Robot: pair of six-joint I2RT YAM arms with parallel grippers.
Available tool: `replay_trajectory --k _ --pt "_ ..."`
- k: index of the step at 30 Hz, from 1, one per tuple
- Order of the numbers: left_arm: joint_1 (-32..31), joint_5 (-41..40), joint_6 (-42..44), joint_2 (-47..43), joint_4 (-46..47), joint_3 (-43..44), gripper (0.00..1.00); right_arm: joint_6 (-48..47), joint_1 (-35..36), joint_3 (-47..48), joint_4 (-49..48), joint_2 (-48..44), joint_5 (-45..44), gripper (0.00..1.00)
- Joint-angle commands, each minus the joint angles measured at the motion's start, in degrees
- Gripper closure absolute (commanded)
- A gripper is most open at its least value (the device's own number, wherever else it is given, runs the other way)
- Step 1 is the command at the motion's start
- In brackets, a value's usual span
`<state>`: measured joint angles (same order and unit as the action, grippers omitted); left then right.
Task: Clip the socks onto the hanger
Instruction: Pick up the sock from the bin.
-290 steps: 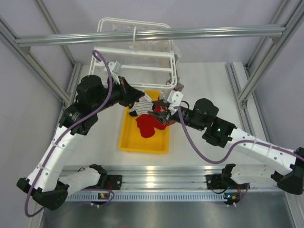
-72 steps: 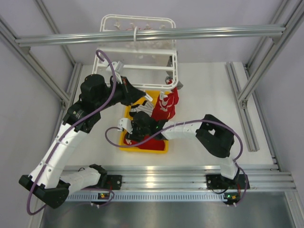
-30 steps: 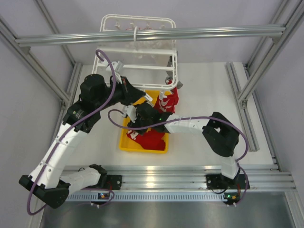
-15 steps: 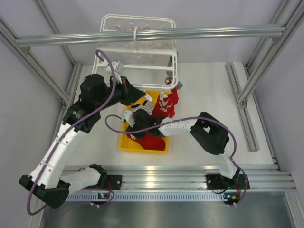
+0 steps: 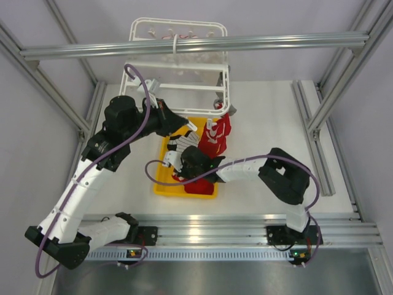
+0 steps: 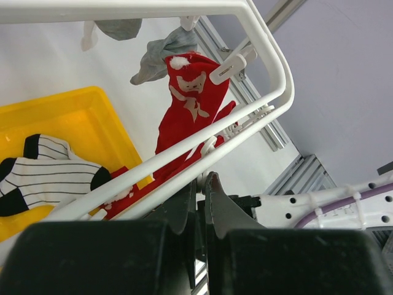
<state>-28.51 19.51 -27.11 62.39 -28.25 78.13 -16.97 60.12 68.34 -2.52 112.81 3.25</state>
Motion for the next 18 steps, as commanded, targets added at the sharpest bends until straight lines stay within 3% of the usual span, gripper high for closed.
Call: replay_trajectory --k 1,8,18 --pt "0.48 -0.44 -0.13 0.27 1.71 0.27 1.0 -3.06 0.7 -4.17 -2.74 -10.3 5.36 1.0" --pt "0.91 0.44 -1.36 1.5 3.02 0.97 1.0 -6.58 0.35 -5.41 3.93 -20.52 9.14 1.0" --pt "1.35 1.15 -1.63 1.24 2.67 2.12 1.0 1.06 1.32 -6.1 6.12 -34.31 11.34 1.0"
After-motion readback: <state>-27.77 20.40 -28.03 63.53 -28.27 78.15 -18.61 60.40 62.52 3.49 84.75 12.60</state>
